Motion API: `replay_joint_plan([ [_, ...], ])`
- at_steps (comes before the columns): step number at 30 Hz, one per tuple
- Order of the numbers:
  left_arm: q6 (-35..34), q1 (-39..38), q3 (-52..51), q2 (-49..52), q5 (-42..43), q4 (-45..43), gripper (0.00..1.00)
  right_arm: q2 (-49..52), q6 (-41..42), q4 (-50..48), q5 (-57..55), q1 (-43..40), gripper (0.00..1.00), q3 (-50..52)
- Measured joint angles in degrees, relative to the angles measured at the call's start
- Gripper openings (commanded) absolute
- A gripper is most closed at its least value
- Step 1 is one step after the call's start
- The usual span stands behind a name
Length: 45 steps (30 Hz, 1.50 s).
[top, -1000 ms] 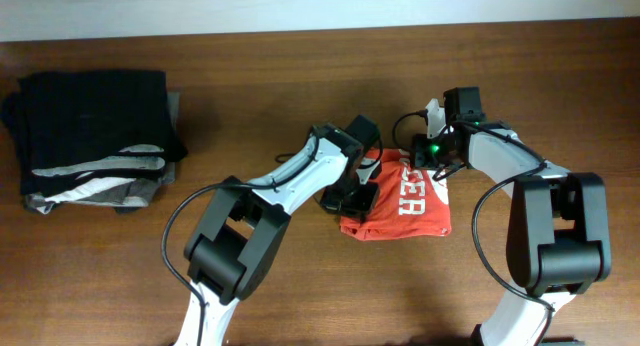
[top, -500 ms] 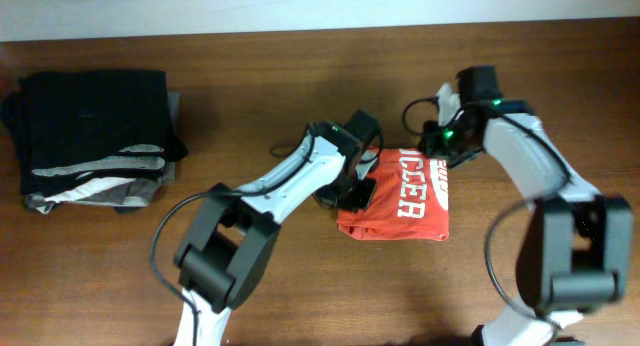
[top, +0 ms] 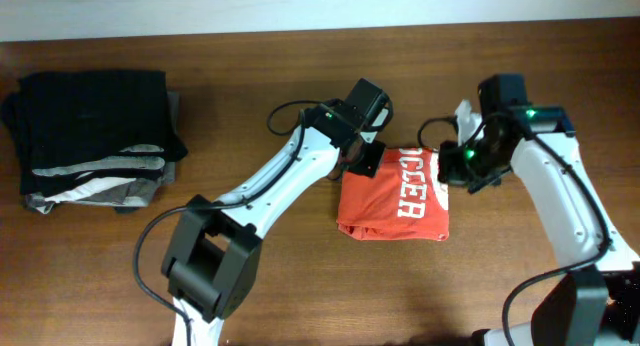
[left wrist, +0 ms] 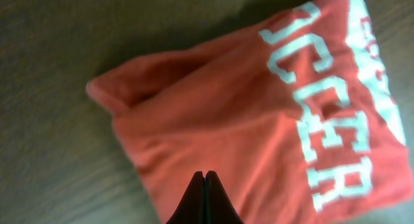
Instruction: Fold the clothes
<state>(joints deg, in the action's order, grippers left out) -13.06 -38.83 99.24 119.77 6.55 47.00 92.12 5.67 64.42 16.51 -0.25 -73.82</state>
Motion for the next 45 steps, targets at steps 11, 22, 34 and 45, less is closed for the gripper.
replay_joint_plan([
  [11,0.0,0.2,0.0,9.2,-1.9,-8.5,0.0,0.2,2.0,-23.0,-0.1,0.0,0.04,21.3],
  [22,0.0,0.3,2.3,10.2,-3.0,-5.7,0.0,-1.5,6.0,-31.9,1.4,-0.2,0.04,29.5],
  [34,-0.6,1.7,14.2,-2.4,-7.0,14.7,0.62,0.3,6.1,-13.0,1.2,-0.2,0.25,12.2],
  [45,-3.5,1.7,11.8,-2.4,-3.9,21.0,0.74,0.3,4.8,-0.5,-5.9,-5.1,0.93,-3.8],
])
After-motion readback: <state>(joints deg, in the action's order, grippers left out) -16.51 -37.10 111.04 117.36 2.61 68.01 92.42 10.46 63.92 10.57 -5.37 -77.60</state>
